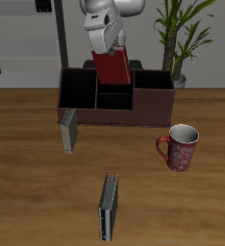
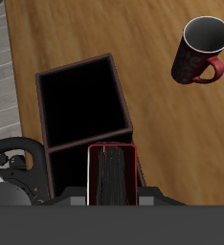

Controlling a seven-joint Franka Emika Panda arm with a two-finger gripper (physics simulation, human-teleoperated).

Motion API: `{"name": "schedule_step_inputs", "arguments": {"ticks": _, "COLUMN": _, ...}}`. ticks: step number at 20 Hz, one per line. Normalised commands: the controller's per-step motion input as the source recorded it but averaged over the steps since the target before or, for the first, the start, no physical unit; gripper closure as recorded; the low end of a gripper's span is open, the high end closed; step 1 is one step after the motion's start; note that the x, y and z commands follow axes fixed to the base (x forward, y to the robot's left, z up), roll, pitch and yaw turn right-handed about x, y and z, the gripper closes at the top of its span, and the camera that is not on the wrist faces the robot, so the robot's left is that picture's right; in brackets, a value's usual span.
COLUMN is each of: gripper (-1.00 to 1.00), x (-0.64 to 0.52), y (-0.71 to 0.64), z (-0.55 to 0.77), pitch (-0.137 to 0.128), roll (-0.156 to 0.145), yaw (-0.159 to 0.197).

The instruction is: Place the red book into the back desk caddy's front compartment

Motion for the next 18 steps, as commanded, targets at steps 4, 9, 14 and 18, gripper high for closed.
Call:
{"name": "schedule_step_inputs", "arguments": {"ticks": 4, "gripper": 1.00, "x": 0.04, "y": 0.14, "z": -0.05, "pitch": 0.000, "roll": 0.015, "yaw": 0.126}}
{"name": "schedule_step_inputs", "arguments": {"ticks": 9, "gripper": 1.00, "x": 0.10, "y": -0.04, "z": -0.08, "pitch": 0.036, "roll": -0.013, "yaw": 0.098}}
{"name": "schedule_step_inputs", "arguments": {"ticks": 14, "gripper": 1.00, "x": -0.04, "y": -0.09, "z": -0.19, "pitch": 0.025, "roll": -0.014, "yaw": 0.106}}
{"name": "schedule_step_inputs", "arguments": {"ticks": 18, "gripper": 1.00, "x": 0.03, "y": -0.03, "z": -0.05, "pitch": 0.005, "roll": 0.000, "yaw": 0.091}}
